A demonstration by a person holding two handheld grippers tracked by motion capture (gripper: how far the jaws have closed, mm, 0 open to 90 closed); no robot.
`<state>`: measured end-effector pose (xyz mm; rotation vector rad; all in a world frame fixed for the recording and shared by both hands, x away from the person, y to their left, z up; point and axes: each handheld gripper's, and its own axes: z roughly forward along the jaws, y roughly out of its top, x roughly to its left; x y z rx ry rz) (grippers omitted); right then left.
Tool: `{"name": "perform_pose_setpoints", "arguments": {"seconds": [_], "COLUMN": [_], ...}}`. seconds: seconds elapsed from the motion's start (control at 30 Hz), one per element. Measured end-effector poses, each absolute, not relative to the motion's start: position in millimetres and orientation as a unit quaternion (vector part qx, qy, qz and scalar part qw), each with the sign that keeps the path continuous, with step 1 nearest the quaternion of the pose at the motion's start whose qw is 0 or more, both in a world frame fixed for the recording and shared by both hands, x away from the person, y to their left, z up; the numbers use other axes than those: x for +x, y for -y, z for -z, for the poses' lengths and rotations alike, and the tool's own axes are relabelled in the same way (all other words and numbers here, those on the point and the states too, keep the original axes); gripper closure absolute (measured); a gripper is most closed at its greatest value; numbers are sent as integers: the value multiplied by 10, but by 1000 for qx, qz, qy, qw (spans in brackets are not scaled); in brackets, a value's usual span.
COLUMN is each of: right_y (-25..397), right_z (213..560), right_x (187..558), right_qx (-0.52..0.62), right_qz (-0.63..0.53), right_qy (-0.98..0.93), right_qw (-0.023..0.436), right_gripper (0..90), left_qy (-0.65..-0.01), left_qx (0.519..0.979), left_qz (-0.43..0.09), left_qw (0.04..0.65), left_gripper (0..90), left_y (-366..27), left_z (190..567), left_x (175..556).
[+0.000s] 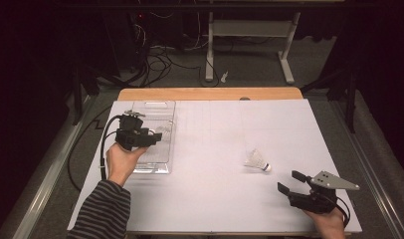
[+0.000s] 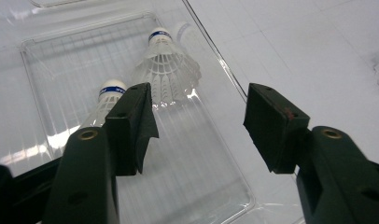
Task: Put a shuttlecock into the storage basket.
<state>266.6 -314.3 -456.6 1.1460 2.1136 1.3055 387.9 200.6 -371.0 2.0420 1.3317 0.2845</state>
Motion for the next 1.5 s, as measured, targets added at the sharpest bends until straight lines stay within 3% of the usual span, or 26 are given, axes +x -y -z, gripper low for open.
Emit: {"name": "perform_pose_setpoints", "arguments": {"seconds": [0.57, 1.5], "right_y": [3143, 3141], "right_z": [4565, 4565], "right_x": [2665, 2664], "right_qx": [410, 409], "right_qz": [-468, -468], "right_qy": [-756, -757], "right_qw": [201, 201], "right_gripper": [289, 289], "left_qy": [-510, -495], "left_qx": [782, 780], "left_qz": [-117, -120], "left_qw": [337, 363], "left_gripper": [354, 368], "left_y": [-2003, -2015], "left_z": [3699, 3707], "left_x": [3776, 3563]}}
